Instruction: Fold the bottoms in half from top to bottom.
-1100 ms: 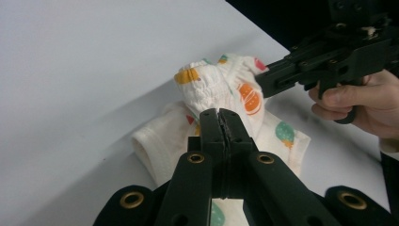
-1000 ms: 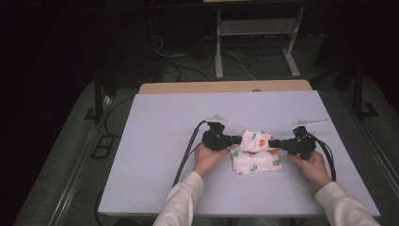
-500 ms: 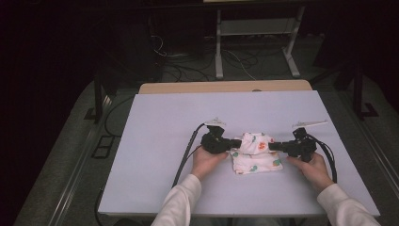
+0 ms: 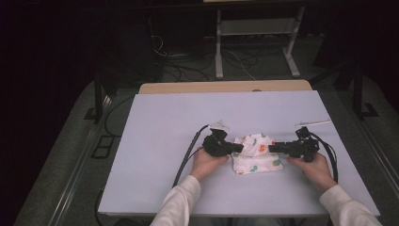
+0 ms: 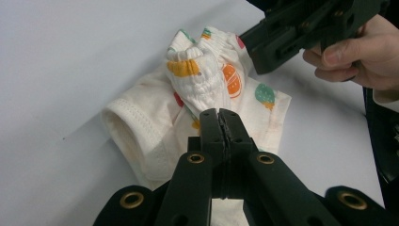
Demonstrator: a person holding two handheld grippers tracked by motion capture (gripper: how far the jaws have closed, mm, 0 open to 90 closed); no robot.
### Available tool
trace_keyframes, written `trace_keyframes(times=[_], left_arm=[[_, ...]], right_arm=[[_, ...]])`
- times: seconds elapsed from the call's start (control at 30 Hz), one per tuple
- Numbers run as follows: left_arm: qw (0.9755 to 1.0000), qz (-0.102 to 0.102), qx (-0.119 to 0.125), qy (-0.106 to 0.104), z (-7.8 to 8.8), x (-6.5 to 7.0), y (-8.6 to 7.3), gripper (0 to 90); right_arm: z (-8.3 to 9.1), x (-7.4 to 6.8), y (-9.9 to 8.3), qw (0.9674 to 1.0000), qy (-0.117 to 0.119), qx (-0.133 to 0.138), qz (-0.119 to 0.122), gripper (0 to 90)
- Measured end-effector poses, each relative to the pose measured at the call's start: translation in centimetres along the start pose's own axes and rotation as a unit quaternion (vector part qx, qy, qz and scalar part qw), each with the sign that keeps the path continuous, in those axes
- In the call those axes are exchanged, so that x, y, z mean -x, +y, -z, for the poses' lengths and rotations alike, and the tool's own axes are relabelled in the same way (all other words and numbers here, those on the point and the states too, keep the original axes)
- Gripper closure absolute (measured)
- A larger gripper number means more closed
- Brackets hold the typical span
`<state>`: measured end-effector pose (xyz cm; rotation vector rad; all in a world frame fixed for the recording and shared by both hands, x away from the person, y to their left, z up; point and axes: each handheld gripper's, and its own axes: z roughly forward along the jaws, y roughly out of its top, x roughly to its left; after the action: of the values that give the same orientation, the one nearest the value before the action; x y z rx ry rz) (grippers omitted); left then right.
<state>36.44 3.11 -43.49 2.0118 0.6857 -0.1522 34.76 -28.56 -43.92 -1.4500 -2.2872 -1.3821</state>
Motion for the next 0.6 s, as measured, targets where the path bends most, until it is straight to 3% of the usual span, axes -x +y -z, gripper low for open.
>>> trace_keyframes(times=[0.17, 0.37, 0.6], left_arm=[[1.0000, -0.003, -0.002, -0.001, 0.0, 0.0, 0.0, 88.5], [1.0000, -0.003, -0.002, -0.002, 0.1, 0.0, 0.0, 88.5], [1.0000, -0.003, 0.000, -0.003, 0.0, 0.0, 0.0, 88.5]], right_arm=[[0.5, 0.2, 0.5, 0.9998, 0.008, 0.020, -0.006, 59.2], [0.7, -0.2, 1.9, 0.9997, 0.006, 0.024, -0.002, 64.4], [0.4, -1.1, 3.7, 0.9997, 0.008, 0.020, 0.014, 78.6]])
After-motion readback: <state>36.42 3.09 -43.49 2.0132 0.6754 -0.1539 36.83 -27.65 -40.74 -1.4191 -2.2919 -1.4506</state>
